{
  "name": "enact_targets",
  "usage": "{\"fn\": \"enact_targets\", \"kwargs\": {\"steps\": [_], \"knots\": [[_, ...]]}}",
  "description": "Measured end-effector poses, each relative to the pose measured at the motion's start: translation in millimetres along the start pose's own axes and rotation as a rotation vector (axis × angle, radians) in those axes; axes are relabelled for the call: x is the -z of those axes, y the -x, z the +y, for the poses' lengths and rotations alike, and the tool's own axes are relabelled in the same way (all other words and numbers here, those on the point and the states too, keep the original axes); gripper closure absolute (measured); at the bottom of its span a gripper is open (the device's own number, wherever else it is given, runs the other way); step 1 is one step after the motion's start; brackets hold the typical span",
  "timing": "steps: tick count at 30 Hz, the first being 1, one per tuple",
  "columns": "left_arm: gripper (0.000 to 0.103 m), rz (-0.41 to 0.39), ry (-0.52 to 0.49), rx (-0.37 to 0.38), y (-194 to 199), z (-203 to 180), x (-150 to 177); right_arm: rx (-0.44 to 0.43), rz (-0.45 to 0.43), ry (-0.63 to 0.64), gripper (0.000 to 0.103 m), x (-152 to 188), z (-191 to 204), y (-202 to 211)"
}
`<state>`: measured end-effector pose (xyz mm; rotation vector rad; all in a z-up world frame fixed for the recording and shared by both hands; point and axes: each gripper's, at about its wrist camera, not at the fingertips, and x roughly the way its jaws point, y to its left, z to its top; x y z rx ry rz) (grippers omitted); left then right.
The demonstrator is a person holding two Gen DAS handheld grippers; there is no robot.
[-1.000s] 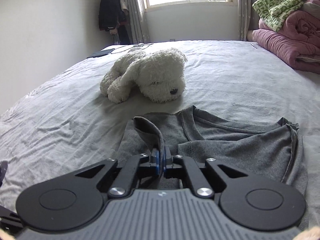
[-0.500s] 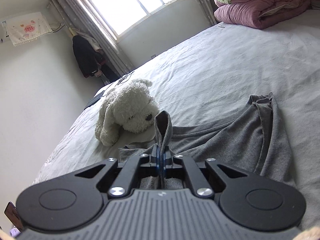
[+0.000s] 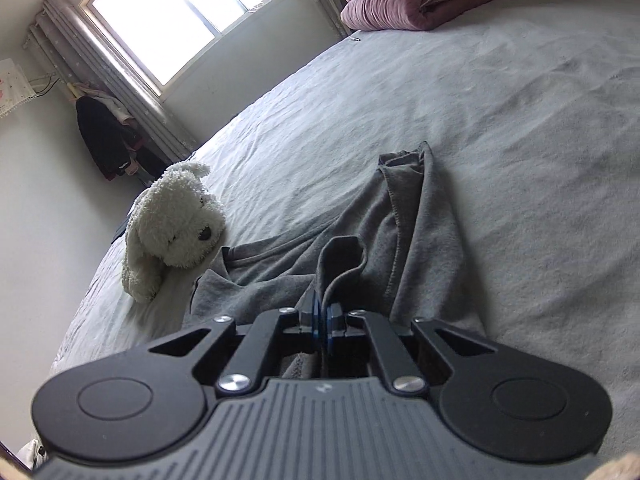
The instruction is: Fold clothes
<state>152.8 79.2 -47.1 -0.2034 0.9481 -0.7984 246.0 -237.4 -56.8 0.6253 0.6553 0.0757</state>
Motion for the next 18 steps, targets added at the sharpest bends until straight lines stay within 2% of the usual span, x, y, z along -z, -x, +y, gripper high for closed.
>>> {"fn": "enact_targets", "kwargs": {"steps": [3,6,12,18], "knots": [[0.080,0.013,0.002,-0.002,0.5,-0.2,0.5,0.021,0.019,-0.020,0.083,-0.2,-2.8,8.2],[0.080,0.020,0.007,-0.004,2.4,-1.9,0.9,0.018,0.011,-0.027,0.061,-1.2,-0.5,29.0],[0.076,0.058,0.007,0.007,-0.2,-11.8,2.8,0.014,0.026,0.012,0.060,2.3,5.5,73.7],[0.067,0.079,-0.025,-0.016,3.7,-27.3,8.7,-0.009,0.081,0.036,0.060,32.0,9.3,116.0]]}}
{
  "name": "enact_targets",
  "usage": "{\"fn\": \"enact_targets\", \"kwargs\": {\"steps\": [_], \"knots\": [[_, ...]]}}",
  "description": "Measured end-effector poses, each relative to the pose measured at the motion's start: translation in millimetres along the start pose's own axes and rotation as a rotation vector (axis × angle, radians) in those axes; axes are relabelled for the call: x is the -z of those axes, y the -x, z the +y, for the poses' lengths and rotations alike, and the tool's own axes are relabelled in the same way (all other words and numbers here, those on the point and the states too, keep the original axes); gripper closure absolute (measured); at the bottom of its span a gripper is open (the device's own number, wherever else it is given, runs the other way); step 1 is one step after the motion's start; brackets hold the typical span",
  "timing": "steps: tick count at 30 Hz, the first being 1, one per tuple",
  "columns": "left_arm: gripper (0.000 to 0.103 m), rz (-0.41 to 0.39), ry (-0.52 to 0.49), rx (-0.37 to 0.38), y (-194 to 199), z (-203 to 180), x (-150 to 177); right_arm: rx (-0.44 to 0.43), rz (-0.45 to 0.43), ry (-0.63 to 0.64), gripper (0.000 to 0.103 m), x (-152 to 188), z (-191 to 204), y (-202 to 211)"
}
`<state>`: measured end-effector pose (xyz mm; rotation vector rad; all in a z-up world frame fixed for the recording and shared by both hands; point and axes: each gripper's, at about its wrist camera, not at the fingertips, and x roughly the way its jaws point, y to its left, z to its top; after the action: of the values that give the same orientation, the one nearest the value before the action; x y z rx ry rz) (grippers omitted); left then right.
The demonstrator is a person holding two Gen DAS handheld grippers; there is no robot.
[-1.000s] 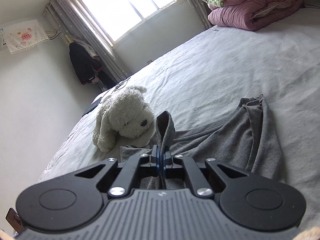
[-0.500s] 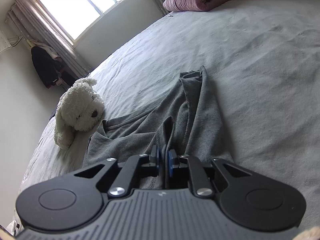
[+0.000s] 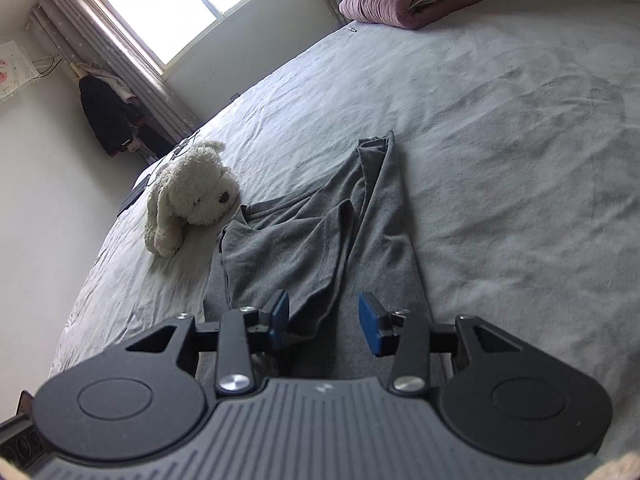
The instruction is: Fold clothes
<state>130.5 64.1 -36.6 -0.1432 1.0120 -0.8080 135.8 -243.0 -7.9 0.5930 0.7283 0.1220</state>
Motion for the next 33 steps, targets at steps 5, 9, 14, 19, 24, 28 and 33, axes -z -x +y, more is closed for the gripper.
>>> {"fn": "enact_targets", "kwargs": {"steps": [5,9,14,19,24,28,33], "knots": [[0.066,0.018,-0.040,-0.036,1.8,-15.3,7.9,-0.049,0.061,0.001,0.059,34.8,3.9,24.7],[0.066,0.039,-0.073,-0.059,8.2,-25.6,19.7,-0.096,0.101,0.014,0.059,58.9,9.7,43.7],[0.066,0.059,-0.070,-0.024,19.1,-32.7,40.6,-0.144,0.149,0.027,0.059,83.3,15.0,59.1],[0.066,0.034,-0.056,0.015,39.3,-42.4,62.2,-0.146,0.205,0.061,0.059,102.8,19.5,69.5],[0.065,-0.029,-0.072,-0.040,73.0,-47.6,86.4,-0.176,0.251,0.078,0.059,118.2,22.7,79.8],[0.064,-0.071,-0.012,-0.122,95.8,-33.0,105.6,-0.201,0.294,0.106,0.059,126.1,24.7,85.5],[0.063,-0.061,0.045,-0.175,102.3,-13.6,125.1,-0.211,0.342,0.131,0.059,135.2,22.1,90.6]]}}
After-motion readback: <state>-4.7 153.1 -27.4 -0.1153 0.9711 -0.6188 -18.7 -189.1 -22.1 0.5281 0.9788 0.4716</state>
